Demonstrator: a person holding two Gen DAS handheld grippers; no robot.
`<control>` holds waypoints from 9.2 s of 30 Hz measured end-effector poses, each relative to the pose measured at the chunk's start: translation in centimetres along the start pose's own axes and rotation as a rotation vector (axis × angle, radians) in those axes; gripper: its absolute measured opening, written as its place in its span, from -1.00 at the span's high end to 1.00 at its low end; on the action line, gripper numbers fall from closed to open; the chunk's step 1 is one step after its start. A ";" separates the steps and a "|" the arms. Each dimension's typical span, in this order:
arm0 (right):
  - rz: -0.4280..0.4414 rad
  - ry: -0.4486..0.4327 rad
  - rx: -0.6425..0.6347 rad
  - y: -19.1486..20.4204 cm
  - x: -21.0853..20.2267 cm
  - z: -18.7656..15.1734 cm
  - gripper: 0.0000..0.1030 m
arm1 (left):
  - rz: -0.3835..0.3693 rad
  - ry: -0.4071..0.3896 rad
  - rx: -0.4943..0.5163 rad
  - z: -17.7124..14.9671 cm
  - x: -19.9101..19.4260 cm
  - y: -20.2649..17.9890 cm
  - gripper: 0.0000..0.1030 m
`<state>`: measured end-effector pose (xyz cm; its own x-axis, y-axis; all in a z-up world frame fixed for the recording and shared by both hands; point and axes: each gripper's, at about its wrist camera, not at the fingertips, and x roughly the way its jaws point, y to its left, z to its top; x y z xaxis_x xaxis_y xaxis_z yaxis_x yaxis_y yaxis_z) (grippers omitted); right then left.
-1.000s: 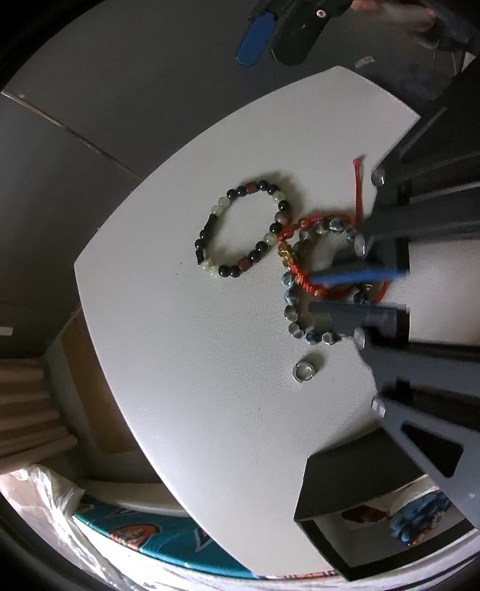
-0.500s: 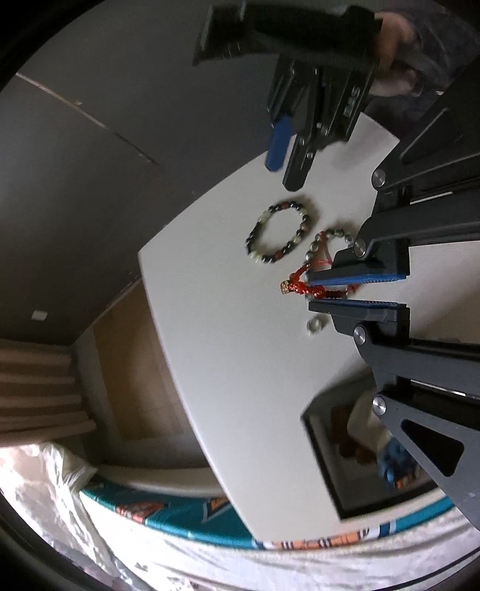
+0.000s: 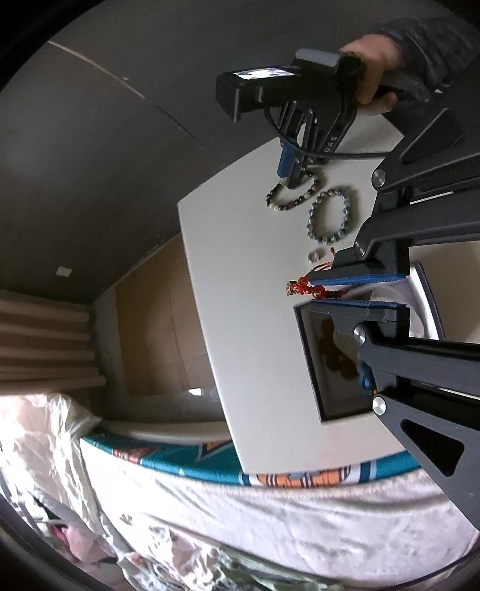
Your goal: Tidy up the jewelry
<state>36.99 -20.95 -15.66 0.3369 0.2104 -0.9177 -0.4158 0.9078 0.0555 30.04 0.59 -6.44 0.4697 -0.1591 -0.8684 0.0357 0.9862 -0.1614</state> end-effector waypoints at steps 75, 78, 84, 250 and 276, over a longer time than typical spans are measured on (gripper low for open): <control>0.199 -0.367 0.144 7.9 -25.3 -9.0 -1.00 | -0.093 -0.289 -0.096 -11.8 -18.3 0.5 -0.67; 0.229 -0.380 0.156 7.1 -25.7 -9.2 -1.00 | -0.098 -0.277 -0.105 -11.3 -18.3 -0.2 -0.71; 0.269 -0.404 0.172 5.1 -25.3 -10.6 -1.00 | -0.063 -0.237 -0.058 -9.8 -17.3 -2.6 -0.71; 0.403 -0.244 -0.130 12.6 -8.5 1.4 0.71 | -0.071 -0.062 -0.277 -6.9 -5.0 11.7 -0.13; 0.210 -0.343 0.028 10.8 -21.2 -6.1 -0.99 | -0.026 -0.309 -0.157 -11.9 -13.5 6.1 -0.95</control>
<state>20.20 -17.77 2.00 0.5114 0.4972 -0.7009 -0.4843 0.8405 0.2429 13.39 8.26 -1.32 0.7159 -0.1392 -0.6841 -0.0740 0.9593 -0.2727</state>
